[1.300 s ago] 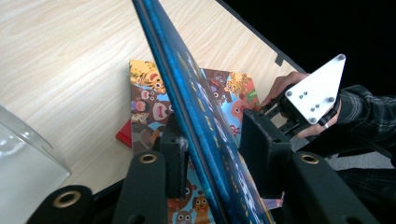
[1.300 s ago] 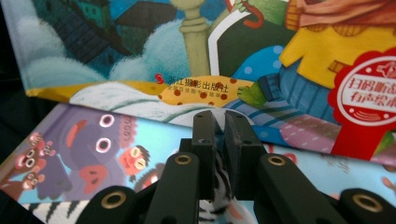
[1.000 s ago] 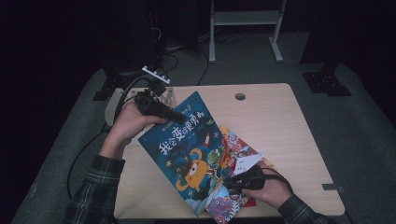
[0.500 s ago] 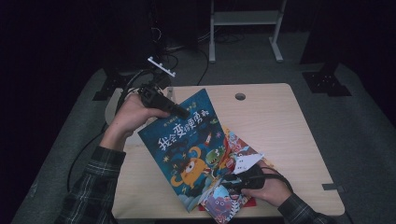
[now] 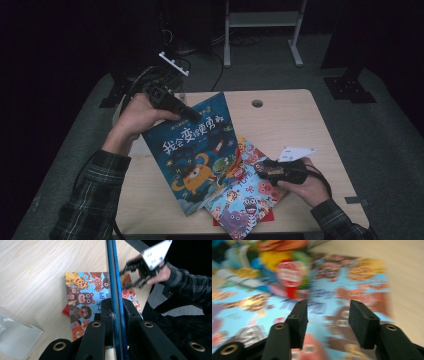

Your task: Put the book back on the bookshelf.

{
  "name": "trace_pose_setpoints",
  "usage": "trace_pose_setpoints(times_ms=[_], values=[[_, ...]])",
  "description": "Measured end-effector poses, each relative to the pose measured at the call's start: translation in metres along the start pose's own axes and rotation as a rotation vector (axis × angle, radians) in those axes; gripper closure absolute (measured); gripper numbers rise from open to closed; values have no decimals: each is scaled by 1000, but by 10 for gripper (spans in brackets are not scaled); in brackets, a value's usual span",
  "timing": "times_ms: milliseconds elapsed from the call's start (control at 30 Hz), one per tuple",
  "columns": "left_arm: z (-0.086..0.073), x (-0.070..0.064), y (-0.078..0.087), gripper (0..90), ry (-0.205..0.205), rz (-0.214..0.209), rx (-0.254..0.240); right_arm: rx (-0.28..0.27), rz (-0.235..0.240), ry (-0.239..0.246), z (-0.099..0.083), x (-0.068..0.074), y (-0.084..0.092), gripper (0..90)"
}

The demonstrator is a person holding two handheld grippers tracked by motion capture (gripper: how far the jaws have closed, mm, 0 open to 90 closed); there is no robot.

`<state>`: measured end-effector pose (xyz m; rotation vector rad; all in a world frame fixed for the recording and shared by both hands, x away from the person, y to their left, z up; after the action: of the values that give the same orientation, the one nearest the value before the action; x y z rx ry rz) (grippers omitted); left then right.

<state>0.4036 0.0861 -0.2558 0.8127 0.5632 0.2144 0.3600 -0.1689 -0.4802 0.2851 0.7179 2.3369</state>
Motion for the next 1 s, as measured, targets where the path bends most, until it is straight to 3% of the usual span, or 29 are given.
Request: trace_pose_setpoints(times_ms=[133,233,367,567,733,867,1000], values=[[1,-1,4,815,-5,17,7,-30,-111,-58,-5,-35,4,391],[3,-5,8,823,-22,26,5,-20,-185,-94,-13,-57,8,387],[4,-6,15,825,-35,82,0,-6,-255,-139,-21,-79,10,389],[1,-6,21,824,-51,102,-12,18,-356,-190,-34,-110,13,381],[-2,-2,26,824,-50,118,-24,69,-407,-235,-49,-130,9,365],[-4,3,34,824,-38,138,-41,124,-444,-234,-58,-144,3,320],[-8,5,42,823,-33,146,-55,138,-462,-236,-61,-151,0,295]])
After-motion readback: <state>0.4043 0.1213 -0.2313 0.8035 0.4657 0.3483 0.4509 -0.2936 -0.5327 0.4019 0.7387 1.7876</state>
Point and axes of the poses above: each handheld gripper's, and its own axes: y roughly backward along the jaws, z roughly out of its top, x roughly to its left, the point moved 8 cm from there along -y, roughly forward along the jaws, and after that the axes turned 5 degrees about -z, right-handed, at the moved point
